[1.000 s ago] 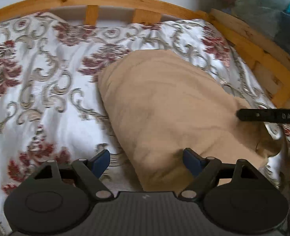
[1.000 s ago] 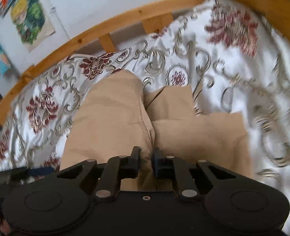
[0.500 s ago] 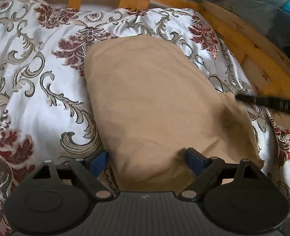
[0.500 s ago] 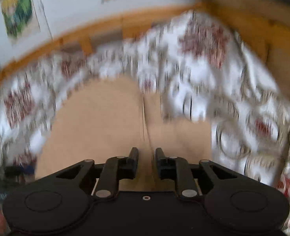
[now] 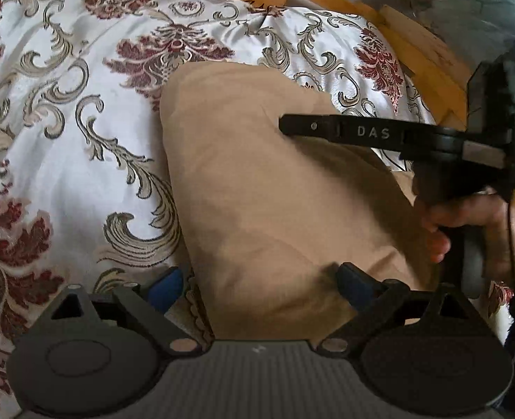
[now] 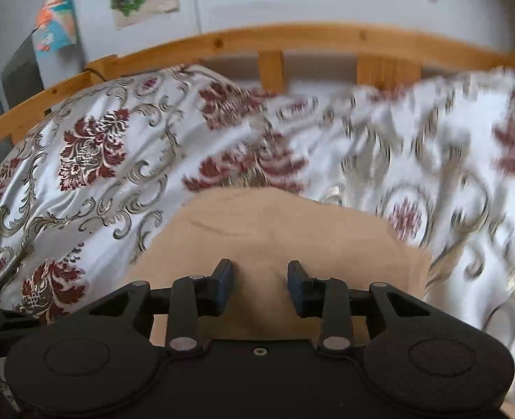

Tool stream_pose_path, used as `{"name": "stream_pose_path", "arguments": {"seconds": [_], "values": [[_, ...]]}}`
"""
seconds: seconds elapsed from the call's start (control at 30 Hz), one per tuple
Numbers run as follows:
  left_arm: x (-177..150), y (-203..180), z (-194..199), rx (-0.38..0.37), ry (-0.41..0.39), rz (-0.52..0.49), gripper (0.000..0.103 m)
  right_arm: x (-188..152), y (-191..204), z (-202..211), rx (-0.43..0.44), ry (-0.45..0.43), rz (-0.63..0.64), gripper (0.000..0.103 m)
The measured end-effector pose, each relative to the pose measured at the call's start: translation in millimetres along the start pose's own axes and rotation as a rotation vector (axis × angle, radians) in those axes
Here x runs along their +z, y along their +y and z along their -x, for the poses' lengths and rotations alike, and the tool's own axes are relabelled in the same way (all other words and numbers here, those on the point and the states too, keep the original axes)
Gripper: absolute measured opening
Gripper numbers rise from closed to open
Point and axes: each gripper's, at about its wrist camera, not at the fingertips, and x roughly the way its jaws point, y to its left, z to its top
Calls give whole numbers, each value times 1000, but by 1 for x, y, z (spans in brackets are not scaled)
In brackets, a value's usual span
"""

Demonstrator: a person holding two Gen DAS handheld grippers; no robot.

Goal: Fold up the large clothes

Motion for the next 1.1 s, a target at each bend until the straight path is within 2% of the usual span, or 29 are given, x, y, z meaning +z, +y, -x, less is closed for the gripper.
{"name": "stream_pose_path", "arguments": {"seconds": [0.1, 0.2, 0.3, 0.4, 0.43, 0.5, 0.53, 0.6, 0.67, 0.73, 0.77, 0.8, 0.97, 1.1], "values": [[-1, 3, -5, 1, 1, 5, 103, -10, -11, -7, -4, 10, -71, 36], [-2, 5, -4, -3, 5, 24, 103, -9, -11, 6, -37, 10, -96, 37], [-5, 2, 1, 21, -17, 4, 103, -8, -12, 50, -77, -21, -157, 36], [-4, -3, 4, 39, -33, -25, 103, -14, -8, 107, -225, -82, -145, 38], [-3, -4, 4, 43, -32, -23, 103, -21, -9, 129, -278, -105, -171, 40], [-2, -3, 6, 46, -27, -3, 103, -41, -14, 161, -316, -144, -278, 64], [-2, -3, 7, 48, -25, 9, 103, -53, -20, 174, -308, -153, -357, 70], [-3, -3, 9, 57, -25, 27, 102, -68, -30, 189, -294, -143, -492, 72], [-4, -4, 11, 68, -26, 36, 102, -77, -35, 195, -296, -141, -554, 72], [-6, -3, 12, 67, -30, 39, 102, -80, -36, 192, -321, -111, -560, 80], [-6, -1, 11, 58, -29, 43, 103, -81, -37, 186, -332, -92, -561, 89], [-6, 2, 10, 46, -27, 49, 103, -82, -39, 180, -337, -71, -559, 92], [-7, 12, 4, 2, -6, 105, 103, -93, -58, 133, -370, 175, -601, 97], [-7, 10, 4, 8, -18, 89, 103, -99, -61, 126, -310, 202, -648, 99]]}}
